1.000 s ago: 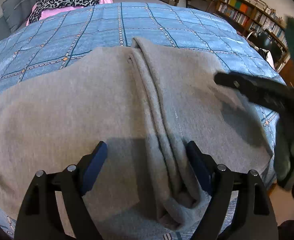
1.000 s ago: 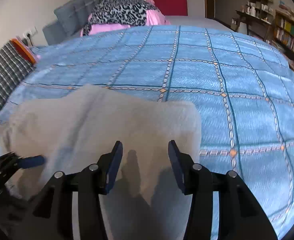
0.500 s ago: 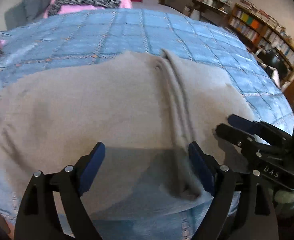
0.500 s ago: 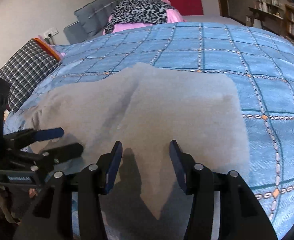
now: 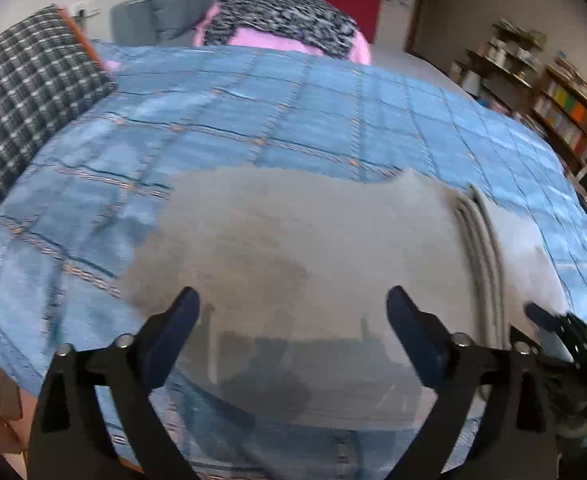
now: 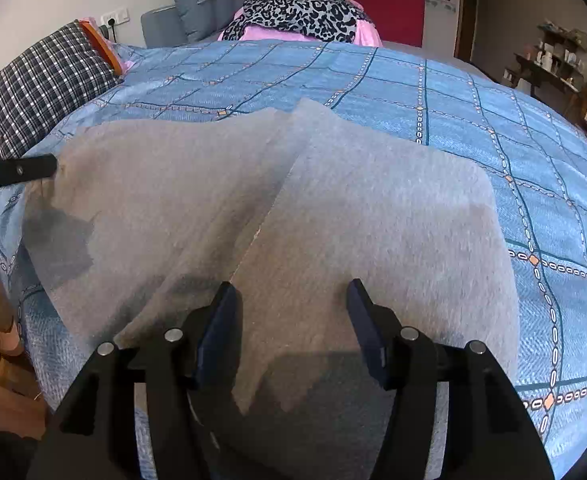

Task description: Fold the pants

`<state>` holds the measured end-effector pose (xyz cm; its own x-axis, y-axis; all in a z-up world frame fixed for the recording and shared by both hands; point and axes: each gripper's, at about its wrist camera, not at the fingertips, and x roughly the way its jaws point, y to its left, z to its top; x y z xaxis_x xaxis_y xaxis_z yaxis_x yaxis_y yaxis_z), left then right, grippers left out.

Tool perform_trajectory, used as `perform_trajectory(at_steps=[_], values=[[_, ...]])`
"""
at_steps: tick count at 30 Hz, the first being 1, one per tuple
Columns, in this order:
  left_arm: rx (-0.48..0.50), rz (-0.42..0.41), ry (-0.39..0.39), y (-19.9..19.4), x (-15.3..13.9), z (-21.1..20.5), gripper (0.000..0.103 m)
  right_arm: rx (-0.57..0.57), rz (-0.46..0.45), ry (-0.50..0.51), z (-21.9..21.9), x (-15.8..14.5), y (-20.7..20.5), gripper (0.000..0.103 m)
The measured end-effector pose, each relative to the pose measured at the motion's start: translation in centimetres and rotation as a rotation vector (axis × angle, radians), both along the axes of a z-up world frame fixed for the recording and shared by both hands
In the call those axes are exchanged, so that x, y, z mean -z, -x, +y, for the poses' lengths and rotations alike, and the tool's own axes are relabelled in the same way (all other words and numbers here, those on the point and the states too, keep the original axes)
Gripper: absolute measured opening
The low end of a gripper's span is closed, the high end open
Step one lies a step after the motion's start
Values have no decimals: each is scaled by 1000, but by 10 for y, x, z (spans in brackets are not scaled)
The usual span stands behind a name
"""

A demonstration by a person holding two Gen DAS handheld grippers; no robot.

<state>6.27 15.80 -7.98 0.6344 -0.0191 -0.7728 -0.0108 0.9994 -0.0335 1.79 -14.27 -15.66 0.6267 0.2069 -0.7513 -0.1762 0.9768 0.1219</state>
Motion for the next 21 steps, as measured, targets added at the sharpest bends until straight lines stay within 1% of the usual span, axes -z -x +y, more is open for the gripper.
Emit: perform_trajectory(at_steps=[7,10,12,13,16,18,21], values=[[-112,-2,-19,-6,-2,45,98,17,6,-25,-2,-1,-1,59],[-168,-1,-22,-9,2,65,99,22,8,-32,-3,-1,-1,59],[-179,19,21,-12,10,78,99,24,8,-33,-3,-1,0,59],[-189,43,62,-16,17,87,99,25,8,-33,-3,-1,-1,59],[-206,89,137,-23,34,104,99,25,8,-35,-3,-1,-1,59],[-203,104,159,-26,45,108,99,30,7,-36,-3,-1,-1,59],[-192,85,148,-25,50,104,100,32,8,-36,-4,-1,-1,59]])
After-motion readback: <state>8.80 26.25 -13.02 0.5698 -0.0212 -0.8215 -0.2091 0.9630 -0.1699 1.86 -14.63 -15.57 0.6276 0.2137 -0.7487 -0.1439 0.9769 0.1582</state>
